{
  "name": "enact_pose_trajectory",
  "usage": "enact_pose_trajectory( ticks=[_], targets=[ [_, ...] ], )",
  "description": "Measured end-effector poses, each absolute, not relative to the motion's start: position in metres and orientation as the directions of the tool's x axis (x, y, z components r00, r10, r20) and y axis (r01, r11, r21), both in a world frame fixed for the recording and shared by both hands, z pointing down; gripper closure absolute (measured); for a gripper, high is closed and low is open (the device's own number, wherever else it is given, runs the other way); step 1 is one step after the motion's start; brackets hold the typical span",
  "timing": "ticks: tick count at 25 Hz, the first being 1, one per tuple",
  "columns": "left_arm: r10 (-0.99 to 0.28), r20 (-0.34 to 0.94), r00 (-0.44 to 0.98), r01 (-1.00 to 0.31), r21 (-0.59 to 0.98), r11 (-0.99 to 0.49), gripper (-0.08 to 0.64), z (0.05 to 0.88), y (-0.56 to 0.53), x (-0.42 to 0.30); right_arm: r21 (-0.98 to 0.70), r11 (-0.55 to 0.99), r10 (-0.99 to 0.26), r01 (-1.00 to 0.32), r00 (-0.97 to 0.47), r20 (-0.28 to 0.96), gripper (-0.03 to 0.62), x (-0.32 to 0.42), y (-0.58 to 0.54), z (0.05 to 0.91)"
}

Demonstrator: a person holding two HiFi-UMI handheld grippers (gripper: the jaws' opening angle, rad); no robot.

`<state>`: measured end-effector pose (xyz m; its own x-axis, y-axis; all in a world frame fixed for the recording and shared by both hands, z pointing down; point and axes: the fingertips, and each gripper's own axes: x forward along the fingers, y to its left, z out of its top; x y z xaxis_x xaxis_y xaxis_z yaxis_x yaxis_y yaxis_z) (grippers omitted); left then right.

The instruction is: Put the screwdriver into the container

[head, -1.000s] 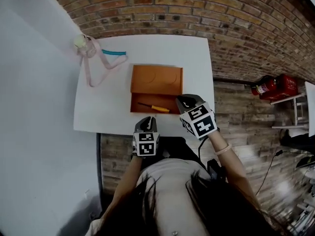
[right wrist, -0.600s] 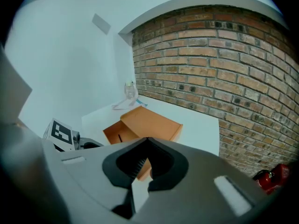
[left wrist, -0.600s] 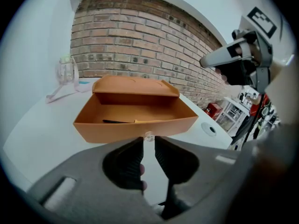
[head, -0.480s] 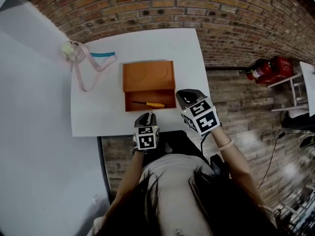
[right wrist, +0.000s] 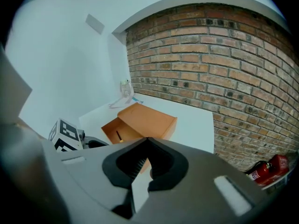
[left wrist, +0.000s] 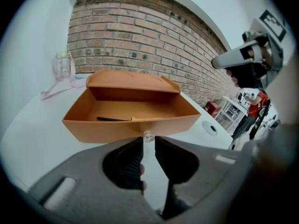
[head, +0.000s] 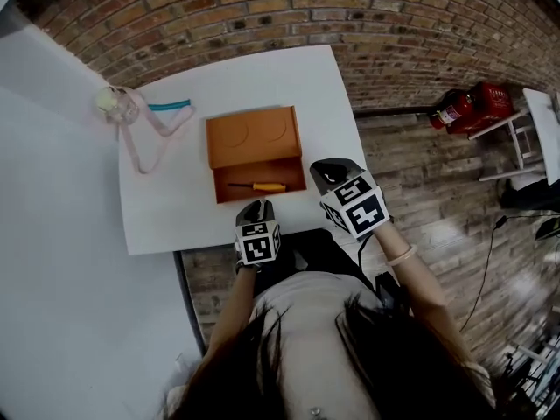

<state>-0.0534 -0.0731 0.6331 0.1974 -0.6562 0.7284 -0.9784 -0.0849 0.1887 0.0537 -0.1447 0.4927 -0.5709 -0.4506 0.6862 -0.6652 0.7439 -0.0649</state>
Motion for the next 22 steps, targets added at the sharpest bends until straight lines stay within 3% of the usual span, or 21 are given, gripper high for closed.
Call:
enact_pose_trajectory(
  ticks=[22],
  targets=[
    [-0.662, 0.725, 0.192, -0.979, 0.189, -0.077, 0.491, 0.633, -0.096, -0.057, -0.07, 0.694, -0.477, -0.716, -0.531, 0.701, 0.584, 0.073, -0.158, 0.501]
  ],
)
